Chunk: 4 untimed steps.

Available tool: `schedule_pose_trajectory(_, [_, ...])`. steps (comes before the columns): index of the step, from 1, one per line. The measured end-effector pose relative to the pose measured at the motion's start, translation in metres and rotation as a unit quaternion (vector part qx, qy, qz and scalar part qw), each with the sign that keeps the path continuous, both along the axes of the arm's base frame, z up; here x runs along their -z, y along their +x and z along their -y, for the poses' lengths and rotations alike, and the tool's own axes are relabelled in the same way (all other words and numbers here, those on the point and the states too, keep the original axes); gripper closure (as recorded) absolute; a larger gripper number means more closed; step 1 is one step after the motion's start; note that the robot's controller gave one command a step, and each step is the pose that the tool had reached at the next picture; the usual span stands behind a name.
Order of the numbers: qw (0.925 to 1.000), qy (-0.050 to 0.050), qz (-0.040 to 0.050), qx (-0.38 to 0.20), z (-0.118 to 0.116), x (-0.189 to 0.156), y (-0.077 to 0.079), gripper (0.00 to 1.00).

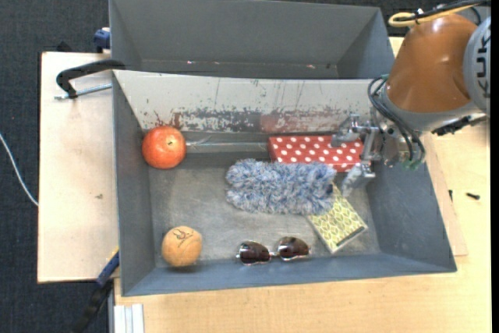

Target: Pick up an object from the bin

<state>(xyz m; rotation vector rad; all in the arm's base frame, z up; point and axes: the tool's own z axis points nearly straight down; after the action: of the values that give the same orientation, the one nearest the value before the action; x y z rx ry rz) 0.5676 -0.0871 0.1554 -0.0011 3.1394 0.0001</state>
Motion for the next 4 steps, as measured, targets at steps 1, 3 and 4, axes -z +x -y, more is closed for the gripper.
schedule_pose_trajectory(1, [0.9995, -0.001, 0.0122, 0.028, 0.005, 0.072, 0.029, 1.00])
schedule_pose_trajectory(3, [0.9995, 0.000, -0.0002, 0.031, 0.001, 0.038, 0.019, 1.00])
schedule_pose_trajectory(4, [0.9998, 0.000, 0.0000, 0.022, -0.014, -0.022, 0.020, 1.00])
